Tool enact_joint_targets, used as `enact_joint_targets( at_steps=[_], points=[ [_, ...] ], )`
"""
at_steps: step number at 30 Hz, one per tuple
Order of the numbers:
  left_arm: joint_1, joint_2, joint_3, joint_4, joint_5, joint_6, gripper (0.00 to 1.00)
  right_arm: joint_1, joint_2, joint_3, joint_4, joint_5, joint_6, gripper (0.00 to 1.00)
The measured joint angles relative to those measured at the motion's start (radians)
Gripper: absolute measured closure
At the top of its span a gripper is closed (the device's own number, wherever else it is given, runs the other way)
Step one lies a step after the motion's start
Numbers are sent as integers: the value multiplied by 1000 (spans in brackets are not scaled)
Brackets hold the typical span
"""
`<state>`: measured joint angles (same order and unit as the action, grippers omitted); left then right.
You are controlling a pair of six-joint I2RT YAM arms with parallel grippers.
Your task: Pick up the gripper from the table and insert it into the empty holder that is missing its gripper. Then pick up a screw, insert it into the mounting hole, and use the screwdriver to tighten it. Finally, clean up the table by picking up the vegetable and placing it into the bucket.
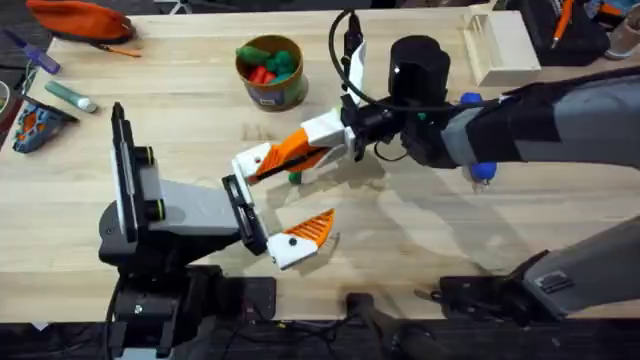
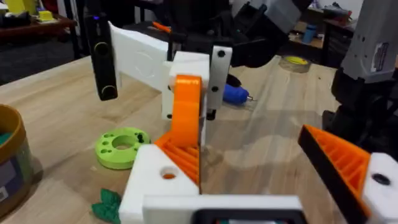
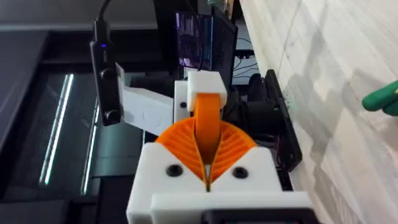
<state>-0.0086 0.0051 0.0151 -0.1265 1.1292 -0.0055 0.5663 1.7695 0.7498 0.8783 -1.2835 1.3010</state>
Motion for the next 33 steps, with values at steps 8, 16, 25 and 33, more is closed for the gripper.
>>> enact_joint_targets(
  at_steps=[8,16,25,33],
  points=[
    [-2,0,0,-1,19,1,15,16,0,1,-2,20,1,121],
    [-2,0,0,-2,26,0,15,16,0,1,-2,30,0,105],
    [-2,0,0,-3,27,1,16,-17,-1,1,-4,31,-5,103],
    [-2,0,0,-3,27,1,16,-127,-104,3,-350,41,-169,100]
  ],
)
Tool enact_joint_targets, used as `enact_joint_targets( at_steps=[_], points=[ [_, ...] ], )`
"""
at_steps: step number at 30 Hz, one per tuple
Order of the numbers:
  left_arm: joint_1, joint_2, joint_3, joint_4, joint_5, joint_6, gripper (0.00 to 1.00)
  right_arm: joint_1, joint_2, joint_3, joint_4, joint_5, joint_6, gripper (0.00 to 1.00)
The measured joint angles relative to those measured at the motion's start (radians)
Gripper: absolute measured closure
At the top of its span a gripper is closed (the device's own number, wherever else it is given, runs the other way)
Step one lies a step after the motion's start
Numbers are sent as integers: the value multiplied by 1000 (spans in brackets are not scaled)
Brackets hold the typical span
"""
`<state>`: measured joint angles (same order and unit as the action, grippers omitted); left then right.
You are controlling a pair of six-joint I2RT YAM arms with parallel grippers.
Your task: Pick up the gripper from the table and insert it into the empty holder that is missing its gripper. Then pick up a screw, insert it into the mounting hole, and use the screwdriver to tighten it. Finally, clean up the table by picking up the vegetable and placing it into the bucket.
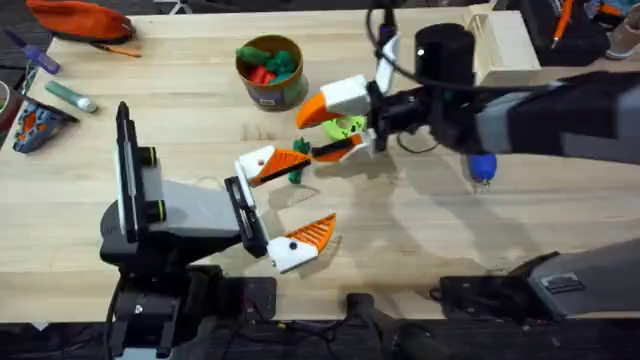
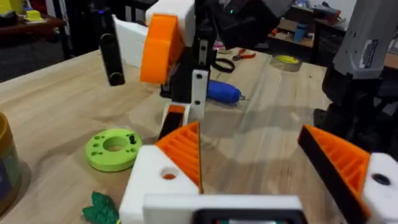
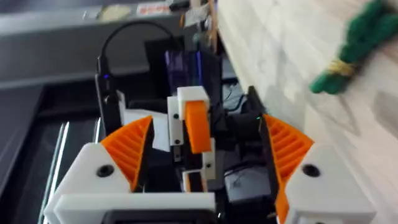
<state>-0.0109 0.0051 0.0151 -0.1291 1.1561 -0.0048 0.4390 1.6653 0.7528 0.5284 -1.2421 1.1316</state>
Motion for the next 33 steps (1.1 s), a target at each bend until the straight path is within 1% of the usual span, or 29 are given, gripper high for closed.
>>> enact_joint_targets(
  at_steps=[7,10,13,15,18,22,26,29,33],
  points=[
    [0,0,0,0,0,0,15,-116,-141,5,-356,67,-258,98],
    [0,0,0,0,0,0,15,-172,-204,43,-558,109,-379,98],
    [0,0,0,0,0,0,15,-220,-243,130,-837,191,-528,98],
    [0,0,0,0,0,0,16,-241,-249,216,-1036,271,-641,98],
    [0,0,0,0,0,0,15,-248,-249,349,-1251,408,-782,99],
    [0,0,0,0,0,0,15,-225,-245,526,-1448,618,-907,98],
    [0,0,0,0,0,0,15,-152,-215,682,-1588,862,-969,95],
    [0,0,0,0,0,0,15,-82,-158,777,-1661,1025,-994,95],
    [0,0,0,0,0,0,15,0,-53,872,-1723,1170,-1010,95]
  ],
)
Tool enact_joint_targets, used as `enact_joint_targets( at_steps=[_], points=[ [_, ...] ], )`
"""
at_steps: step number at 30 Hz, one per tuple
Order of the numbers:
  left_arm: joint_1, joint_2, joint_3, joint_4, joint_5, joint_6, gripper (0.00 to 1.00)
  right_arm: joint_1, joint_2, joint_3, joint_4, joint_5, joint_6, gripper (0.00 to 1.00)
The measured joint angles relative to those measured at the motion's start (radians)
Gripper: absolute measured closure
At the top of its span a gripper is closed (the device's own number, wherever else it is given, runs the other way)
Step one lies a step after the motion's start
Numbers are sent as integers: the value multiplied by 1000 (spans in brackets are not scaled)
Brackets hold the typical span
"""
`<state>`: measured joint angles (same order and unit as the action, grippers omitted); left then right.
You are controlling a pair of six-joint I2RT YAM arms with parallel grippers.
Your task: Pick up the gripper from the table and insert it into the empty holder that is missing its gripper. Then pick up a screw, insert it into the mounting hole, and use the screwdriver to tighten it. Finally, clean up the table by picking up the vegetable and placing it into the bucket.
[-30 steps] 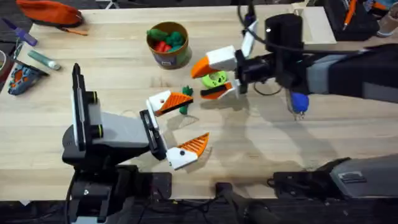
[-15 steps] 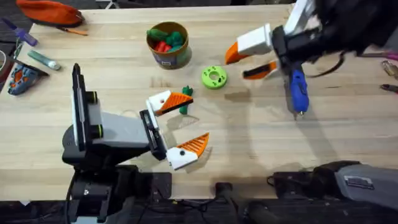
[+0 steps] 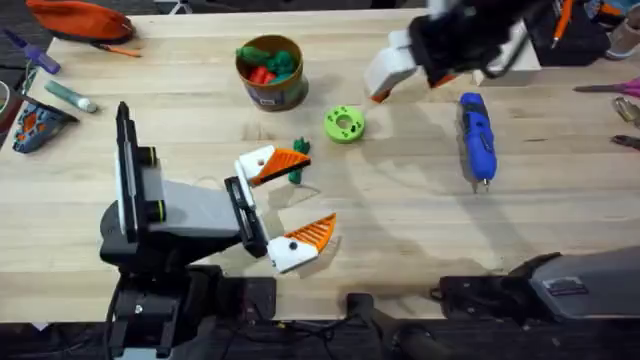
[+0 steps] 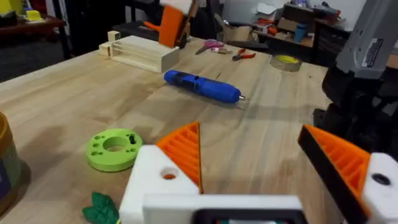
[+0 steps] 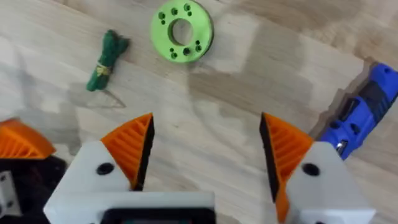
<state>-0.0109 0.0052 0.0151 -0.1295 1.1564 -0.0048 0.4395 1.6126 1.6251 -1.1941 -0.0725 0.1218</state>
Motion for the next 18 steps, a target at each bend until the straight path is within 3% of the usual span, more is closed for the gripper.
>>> enact_joint_targets(
  at_steps=[10,18],
  points=[
    [0,0,0,0,0,0,15,92,214,52,-2,107,27,129],
    [0,0,0,0,0,0,15,136,257,53,37,136,99,203]
  ],
)
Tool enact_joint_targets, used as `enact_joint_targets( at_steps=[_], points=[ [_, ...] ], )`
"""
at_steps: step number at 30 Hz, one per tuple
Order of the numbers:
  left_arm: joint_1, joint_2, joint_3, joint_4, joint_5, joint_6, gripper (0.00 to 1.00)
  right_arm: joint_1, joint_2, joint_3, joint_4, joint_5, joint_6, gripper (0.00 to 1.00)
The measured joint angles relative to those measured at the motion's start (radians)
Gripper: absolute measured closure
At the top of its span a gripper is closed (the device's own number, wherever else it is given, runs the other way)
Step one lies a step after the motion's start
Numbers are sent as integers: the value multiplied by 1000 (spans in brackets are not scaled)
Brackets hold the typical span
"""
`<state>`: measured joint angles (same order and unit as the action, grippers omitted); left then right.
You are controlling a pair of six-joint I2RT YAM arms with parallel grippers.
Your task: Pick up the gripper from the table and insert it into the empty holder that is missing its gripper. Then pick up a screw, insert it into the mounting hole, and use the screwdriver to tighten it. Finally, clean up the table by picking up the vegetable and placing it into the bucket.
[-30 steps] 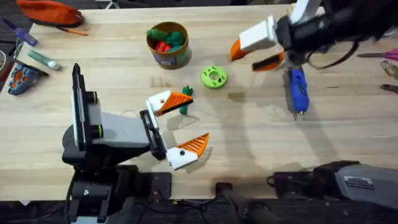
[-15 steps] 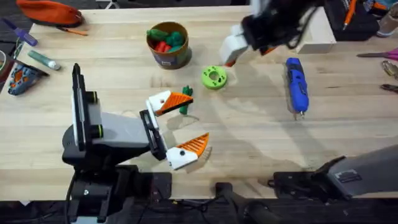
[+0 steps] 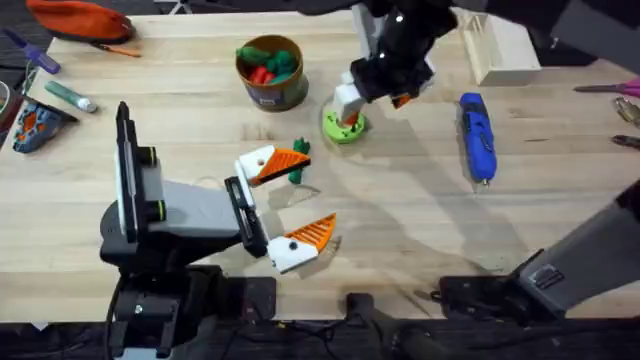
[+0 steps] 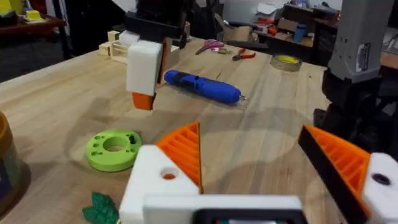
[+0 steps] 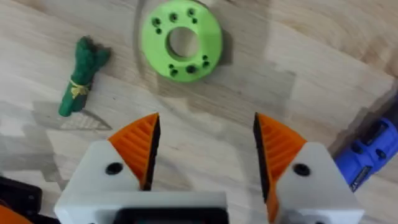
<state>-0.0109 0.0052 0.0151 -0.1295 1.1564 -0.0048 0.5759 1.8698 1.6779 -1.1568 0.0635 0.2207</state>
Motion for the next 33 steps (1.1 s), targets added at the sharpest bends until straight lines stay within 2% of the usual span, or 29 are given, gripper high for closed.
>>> enact_joint_targets(
  at_steps=[5,17,27,33],
  points=[
    [0,0,0,0,0,0,15,33,41,6,29,2,-1,260],
    [0,0,0,0,0,0,16,35,101,6,51,3,13,348],
    [0,0,0,0,0,0,15,35,166,7,96,-5,23,547],
    [0,0,0,0,0,0,15,35,168,7,107,-5,27,620]
  ],
)
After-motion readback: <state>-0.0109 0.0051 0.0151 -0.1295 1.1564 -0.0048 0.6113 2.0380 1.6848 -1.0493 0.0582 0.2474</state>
